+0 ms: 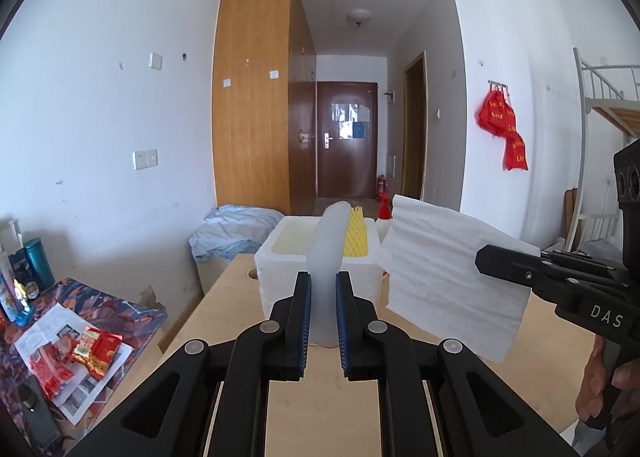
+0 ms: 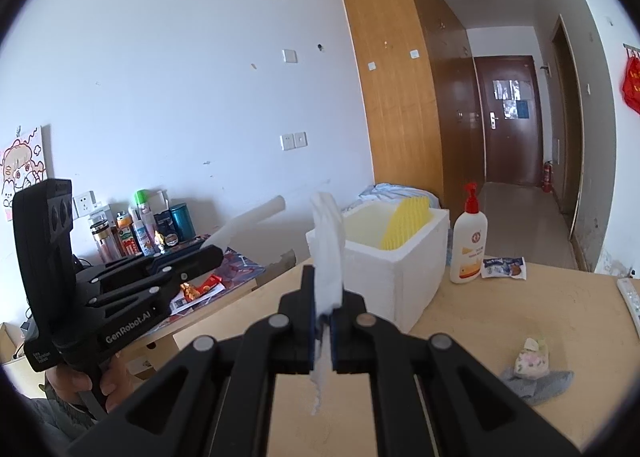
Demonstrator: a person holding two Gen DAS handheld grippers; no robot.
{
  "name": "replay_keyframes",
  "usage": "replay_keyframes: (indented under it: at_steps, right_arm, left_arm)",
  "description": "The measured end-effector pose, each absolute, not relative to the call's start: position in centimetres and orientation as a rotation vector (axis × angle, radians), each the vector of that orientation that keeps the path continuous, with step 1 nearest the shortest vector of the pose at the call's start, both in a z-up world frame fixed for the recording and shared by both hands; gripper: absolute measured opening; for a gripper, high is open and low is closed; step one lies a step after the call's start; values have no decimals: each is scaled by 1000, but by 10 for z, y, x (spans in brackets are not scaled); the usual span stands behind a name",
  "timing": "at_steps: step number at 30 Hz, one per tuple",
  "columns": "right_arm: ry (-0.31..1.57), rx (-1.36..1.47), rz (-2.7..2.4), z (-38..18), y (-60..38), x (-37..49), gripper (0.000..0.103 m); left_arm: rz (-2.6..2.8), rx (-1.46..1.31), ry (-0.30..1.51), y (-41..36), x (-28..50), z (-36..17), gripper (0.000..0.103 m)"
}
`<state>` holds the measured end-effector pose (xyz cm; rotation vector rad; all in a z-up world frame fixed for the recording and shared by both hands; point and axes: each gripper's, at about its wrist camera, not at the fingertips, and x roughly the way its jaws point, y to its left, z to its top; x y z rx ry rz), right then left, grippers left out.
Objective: Organize soft objects
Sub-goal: 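Carry the foam stick and tissue with both grippers over the white foam box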
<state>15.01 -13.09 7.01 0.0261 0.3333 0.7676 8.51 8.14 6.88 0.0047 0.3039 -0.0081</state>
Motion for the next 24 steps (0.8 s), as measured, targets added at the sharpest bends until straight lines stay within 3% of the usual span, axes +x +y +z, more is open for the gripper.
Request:
replay_keyframes:
  at_steps: [24]
  right_arm:
    - [319, 12, 740, 102, -115, 201, 8]
  left_arm:
    - [-6, 9, 326, 89, 148, 100, 13]
